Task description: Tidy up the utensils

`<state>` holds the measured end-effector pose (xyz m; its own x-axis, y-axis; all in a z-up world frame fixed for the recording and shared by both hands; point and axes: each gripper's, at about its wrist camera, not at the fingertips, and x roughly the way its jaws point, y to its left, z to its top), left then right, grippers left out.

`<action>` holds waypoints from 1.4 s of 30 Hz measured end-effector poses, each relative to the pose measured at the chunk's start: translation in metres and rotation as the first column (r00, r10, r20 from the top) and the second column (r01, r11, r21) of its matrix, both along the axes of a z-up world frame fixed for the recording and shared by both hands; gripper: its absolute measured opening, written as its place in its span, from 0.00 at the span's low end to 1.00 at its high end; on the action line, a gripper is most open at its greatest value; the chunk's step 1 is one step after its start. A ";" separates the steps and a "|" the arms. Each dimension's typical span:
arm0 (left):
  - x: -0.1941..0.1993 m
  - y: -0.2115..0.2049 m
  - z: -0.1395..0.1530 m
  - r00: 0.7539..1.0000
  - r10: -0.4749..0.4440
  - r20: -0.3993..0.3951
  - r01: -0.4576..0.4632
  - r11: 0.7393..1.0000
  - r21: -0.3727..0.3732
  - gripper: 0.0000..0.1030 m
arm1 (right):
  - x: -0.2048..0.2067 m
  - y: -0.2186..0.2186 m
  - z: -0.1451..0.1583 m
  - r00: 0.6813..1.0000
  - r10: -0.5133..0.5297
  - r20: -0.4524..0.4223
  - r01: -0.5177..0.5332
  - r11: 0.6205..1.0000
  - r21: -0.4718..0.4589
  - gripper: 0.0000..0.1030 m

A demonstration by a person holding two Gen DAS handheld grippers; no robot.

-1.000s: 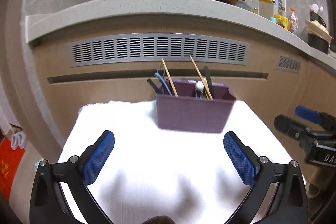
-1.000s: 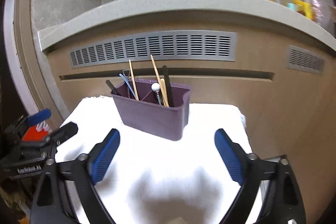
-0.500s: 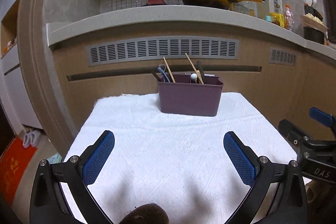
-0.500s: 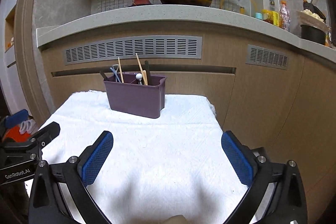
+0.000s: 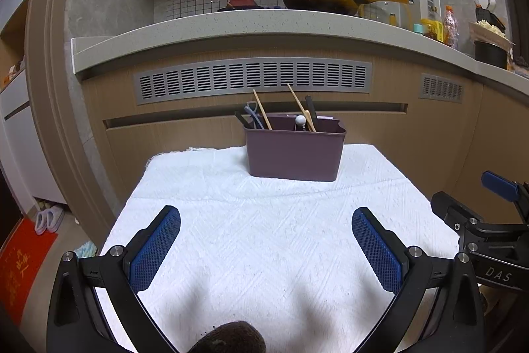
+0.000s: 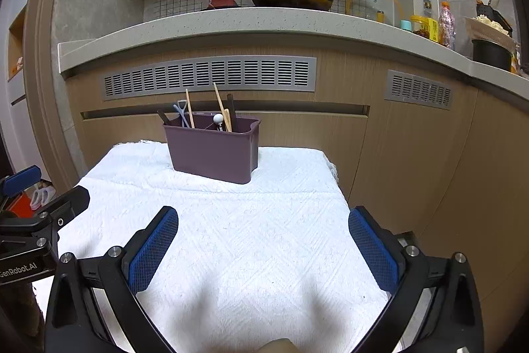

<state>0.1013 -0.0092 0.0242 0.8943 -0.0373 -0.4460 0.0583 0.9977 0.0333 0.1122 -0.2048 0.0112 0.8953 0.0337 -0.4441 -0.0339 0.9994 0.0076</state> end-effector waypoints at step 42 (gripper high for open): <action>0.001 0.002 -0.005 1.000 0.003 -0.016 -0.003 1.000 0.009 1.00 | -0.002 -0.004 0.001 1.000 0.011 -0.003 -0.011 1.000 0.001 0.99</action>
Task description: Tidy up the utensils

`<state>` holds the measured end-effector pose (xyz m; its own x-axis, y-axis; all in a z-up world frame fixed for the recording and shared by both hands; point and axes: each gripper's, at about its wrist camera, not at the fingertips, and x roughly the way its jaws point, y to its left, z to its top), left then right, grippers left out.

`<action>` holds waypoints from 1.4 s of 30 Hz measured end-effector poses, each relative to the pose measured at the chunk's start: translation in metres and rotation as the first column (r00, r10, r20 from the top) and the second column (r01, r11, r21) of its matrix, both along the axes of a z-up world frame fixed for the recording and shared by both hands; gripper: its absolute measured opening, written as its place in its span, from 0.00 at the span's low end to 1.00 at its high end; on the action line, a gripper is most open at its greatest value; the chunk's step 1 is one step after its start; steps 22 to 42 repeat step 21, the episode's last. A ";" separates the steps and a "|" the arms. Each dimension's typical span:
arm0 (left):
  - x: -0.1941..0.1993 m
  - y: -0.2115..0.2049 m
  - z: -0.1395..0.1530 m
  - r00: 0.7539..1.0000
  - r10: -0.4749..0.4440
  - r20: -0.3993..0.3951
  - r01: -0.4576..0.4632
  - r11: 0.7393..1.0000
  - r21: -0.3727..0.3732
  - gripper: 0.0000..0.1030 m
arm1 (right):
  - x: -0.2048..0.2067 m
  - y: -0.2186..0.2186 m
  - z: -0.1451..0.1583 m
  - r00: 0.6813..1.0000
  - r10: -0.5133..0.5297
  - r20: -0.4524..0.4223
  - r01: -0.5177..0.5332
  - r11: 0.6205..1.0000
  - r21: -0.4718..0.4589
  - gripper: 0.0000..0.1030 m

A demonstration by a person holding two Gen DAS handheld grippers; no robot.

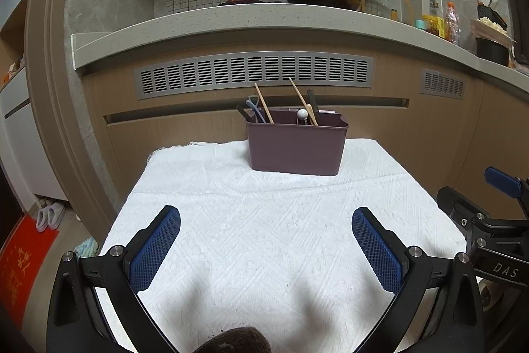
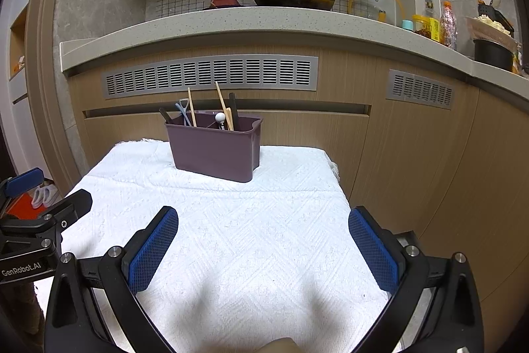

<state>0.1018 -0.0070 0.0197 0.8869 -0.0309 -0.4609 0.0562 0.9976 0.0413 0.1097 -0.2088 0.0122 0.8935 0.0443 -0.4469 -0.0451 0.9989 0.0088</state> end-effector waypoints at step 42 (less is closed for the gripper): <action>0.000 0.001 -0.002 1.000 0.005 -0.002 -0.005 1.000 0.004 1.00 | 0.000 0.002 0.001 1.000 0.001 0.003 -0.001 1.000 0.003 0.99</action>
